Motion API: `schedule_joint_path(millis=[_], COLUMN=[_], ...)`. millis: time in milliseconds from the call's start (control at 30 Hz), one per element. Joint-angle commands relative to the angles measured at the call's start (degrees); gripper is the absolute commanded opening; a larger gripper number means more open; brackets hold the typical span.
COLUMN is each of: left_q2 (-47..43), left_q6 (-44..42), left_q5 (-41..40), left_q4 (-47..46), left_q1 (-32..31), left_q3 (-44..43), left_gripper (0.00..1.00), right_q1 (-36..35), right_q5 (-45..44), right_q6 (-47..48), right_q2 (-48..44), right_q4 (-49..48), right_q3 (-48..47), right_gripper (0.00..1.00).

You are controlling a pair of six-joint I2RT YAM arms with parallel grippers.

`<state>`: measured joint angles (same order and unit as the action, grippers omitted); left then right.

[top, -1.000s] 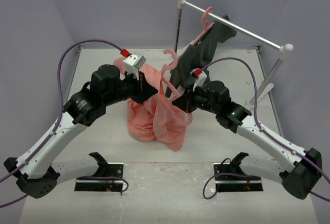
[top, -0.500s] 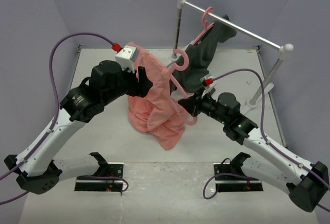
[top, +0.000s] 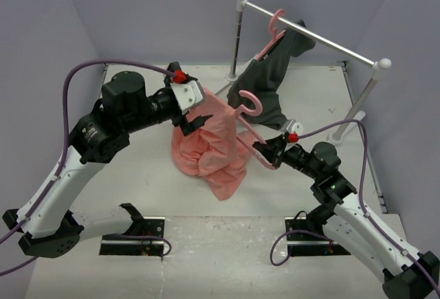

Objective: Place the t-shirt on the hanger

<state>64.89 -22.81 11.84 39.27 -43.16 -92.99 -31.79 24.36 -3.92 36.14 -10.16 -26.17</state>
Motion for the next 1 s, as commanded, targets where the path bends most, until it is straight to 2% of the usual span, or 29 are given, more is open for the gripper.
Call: schedule_joint_path(millis=[0,167,233,333,500,600,667,700,767,867,967], left_q2=[1.78,1.82,1.58,2.40,1.31,0.33,0.50,0.50,0.43,0.42,0.46], left_q6=[-18.16,-17.86,-14.28,-9.63,-7.03,-6.55,-5.47,-4.95,-4.01,-3.87,-3.73], left_q5=[11.79,8.63,8.84,11.14,20.09,19.49,16.23,16.16,13.41,13.28,12.51], left_q4=[5.85,7.39,7.29,9.69,13.60,13.51,13.29,13.29,13.53,13.89,13.99], left_q1=[-0.08,-0.08,-0.08,-0.08,-0.08,-0.02,-0.08,-0.08,-0.08,-0.08,-0.08], left_q3=[-0.13,5.08,6.59,7.70,9.70,11.86,13.09,13.10,13.54,13.14,13.45], left_gripper=[1.00,1.00,1.00,0.99,0.95,0.75,0.44,0.44,0.30,0.02,0.00], right_q1=[2.39,2.74,2.70,2.78,3.49,3.49,3.49,3.58,3.51,3.49,3.53], right_q5=[13.84,19.75,22.08,24.60,26.78,28.78,29.25,29.27,30.12,30.19,31.15], right_q6=[12.14,20.09,23.58,26.78,30.44,31.77,31.85,31.60,31.80,32.79,32.74], right_q2=[-0.58,1.30,0.99,0.86,3.44,5.05,4.73,4.72,4.76,6.11,6.79], right_q4=[-3.04,3.59,4.16,3.50,5.18,6.05,5.39,4.71,4.88,6.90,6.60], right_q3=[0.32,-3.06,-3.23,-3.14,-4.89,-5.89,-6.00,-6.01,-7.13,-9.35,-10.26], right_gripper=[0.00,0.00,0.00,0.00,0.00,0.00,0.00,0.00,0.00,0.00,0.00])
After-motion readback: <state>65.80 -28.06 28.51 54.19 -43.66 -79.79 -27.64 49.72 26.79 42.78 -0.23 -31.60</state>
